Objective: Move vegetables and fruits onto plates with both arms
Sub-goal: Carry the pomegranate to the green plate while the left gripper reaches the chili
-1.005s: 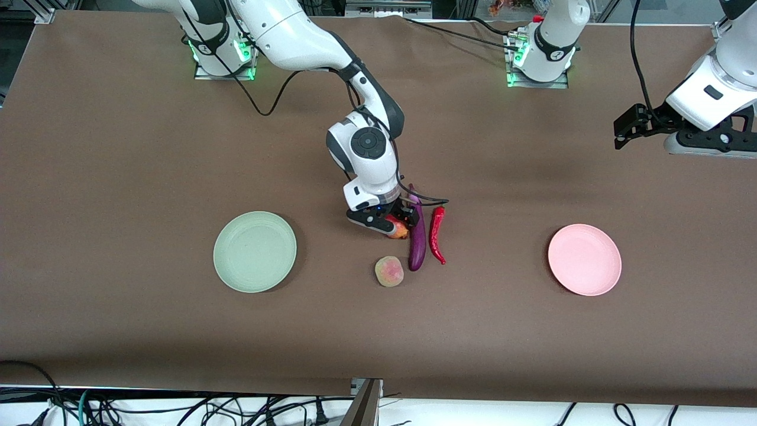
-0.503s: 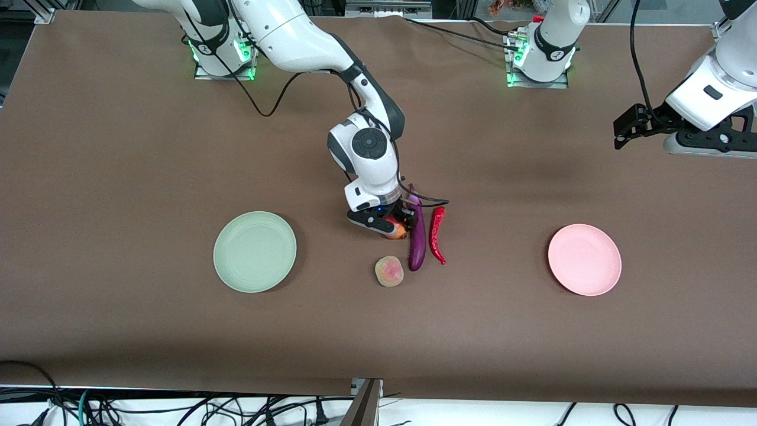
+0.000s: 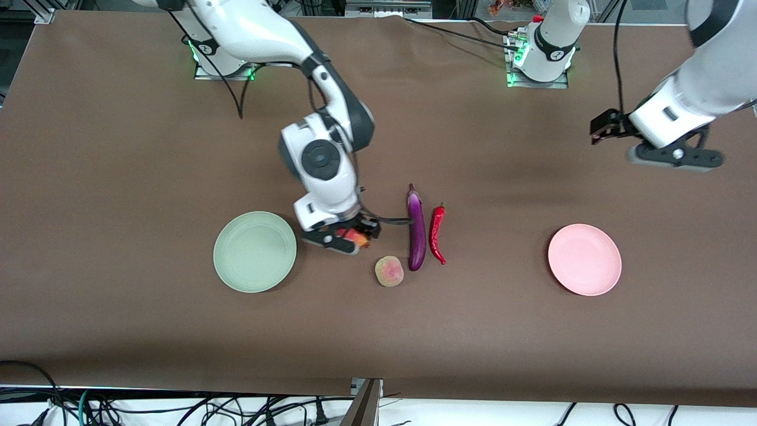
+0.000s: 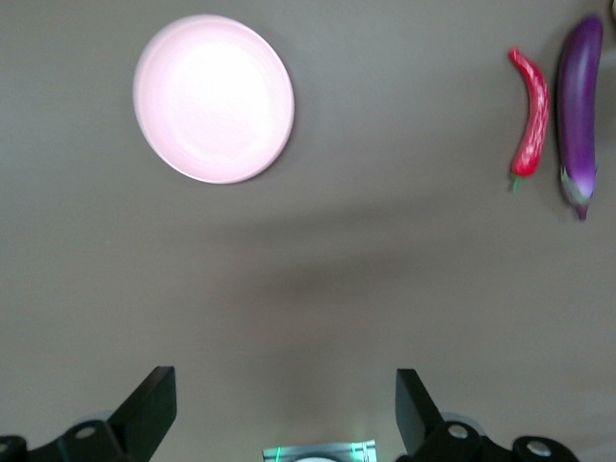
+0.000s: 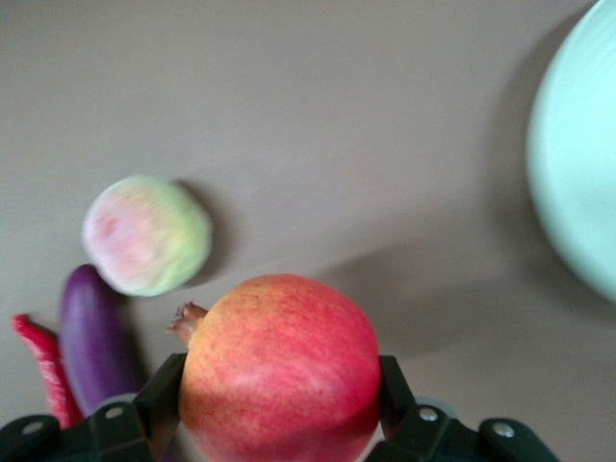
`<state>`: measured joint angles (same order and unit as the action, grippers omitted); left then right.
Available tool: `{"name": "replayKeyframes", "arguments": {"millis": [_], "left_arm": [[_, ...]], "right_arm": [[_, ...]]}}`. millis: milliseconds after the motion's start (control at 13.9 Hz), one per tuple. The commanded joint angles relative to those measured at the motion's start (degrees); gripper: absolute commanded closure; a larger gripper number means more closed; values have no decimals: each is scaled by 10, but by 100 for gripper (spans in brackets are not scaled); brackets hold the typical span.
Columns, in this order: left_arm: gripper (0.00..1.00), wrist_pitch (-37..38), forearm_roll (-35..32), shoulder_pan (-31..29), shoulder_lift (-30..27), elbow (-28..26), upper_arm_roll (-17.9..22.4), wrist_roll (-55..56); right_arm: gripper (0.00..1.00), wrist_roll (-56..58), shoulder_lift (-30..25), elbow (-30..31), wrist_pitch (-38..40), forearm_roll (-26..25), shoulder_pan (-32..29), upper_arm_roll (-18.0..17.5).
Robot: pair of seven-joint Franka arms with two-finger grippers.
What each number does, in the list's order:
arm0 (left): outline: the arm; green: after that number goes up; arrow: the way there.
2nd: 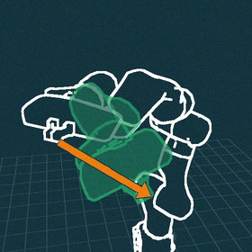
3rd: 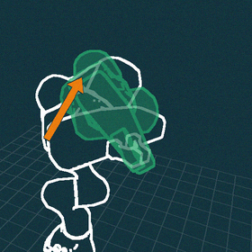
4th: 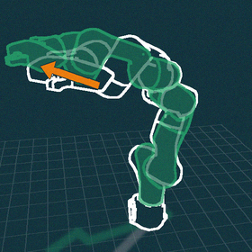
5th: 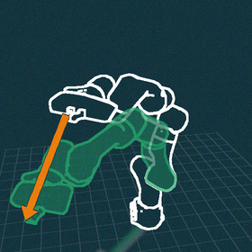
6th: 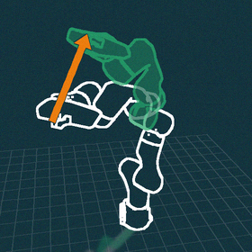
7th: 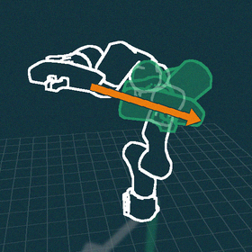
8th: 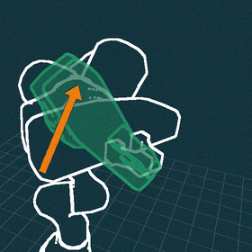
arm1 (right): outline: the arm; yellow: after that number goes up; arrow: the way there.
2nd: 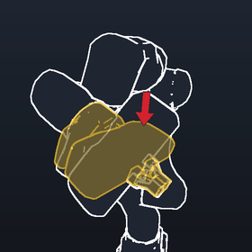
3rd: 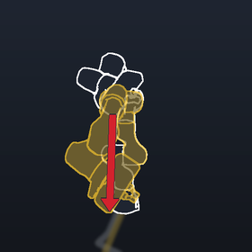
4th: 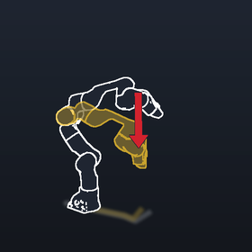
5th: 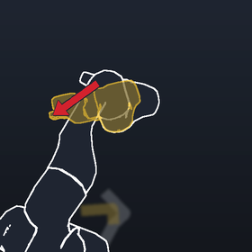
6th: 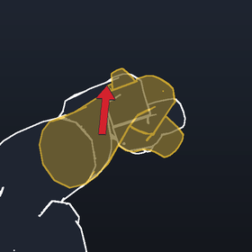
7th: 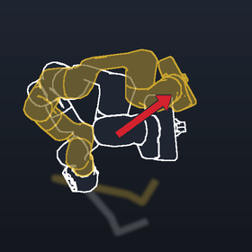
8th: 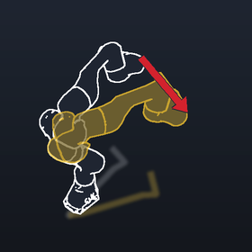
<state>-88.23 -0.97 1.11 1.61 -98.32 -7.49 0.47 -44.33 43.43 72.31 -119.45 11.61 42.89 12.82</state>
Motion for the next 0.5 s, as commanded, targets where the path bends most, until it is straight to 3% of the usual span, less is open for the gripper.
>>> {"name": "replayKeyframes", "arguments": {"millis": [0,287,431], "left_arm": [[0,-4,13,3,83,25,-32,3],[0,-129,14,11,185,38,-78,3],[0,-211,14,41,228,33,-82,4]], "right_arm": [[36,131,-44,22,66,17,-61,-9],[35,307,-43,54,62,19,-155,-9],[34,378,-42,78,48,33,-195,-10]]}}
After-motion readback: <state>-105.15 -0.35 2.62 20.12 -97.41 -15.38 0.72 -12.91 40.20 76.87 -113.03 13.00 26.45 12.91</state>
